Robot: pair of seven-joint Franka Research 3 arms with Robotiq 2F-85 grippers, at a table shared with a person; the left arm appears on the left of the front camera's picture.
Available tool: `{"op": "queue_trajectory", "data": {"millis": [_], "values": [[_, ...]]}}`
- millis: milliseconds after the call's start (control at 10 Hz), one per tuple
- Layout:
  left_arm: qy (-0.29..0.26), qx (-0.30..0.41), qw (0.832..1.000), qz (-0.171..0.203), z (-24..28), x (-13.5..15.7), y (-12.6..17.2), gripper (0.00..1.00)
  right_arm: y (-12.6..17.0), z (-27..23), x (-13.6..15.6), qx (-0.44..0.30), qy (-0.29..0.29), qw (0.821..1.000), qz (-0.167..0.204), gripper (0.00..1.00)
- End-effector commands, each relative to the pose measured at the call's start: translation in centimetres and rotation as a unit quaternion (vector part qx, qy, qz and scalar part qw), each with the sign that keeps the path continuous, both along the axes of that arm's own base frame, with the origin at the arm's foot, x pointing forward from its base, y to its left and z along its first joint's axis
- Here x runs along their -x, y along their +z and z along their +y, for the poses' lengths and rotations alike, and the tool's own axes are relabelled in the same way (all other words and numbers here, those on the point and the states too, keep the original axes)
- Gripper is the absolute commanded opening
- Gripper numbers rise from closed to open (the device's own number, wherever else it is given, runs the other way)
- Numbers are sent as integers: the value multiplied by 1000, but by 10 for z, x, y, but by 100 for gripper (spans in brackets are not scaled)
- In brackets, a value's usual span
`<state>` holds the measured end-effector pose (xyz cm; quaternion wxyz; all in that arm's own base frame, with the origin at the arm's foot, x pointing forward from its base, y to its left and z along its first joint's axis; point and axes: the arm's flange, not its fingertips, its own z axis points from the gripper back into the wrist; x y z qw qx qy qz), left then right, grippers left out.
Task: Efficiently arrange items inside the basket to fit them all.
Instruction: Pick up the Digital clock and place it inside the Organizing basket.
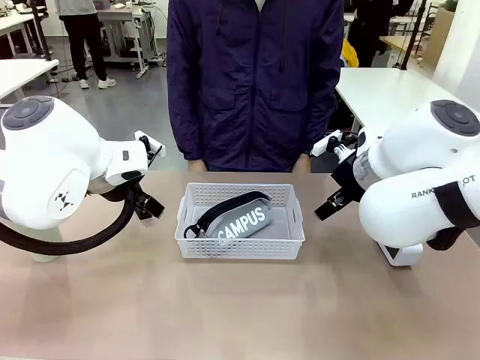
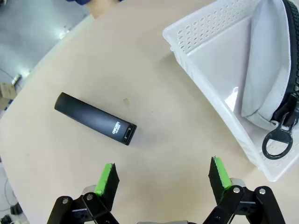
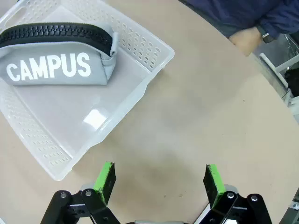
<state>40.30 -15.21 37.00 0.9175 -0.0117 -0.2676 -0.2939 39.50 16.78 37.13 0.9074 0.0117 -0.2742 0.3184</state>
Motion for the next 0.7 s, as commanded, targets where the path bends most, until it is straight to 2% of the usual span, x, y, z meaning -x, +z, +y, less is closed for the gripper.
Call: {"op": "queue_trajectory", "data": {"millis": [0,600], "values": [[0,0,1000,0,0,0,0,100,0,0,0,0,0,1000,0,100],[0,0,1000,0,0,0,0,100,0,0,0,0,0,1000,0,100]]}}
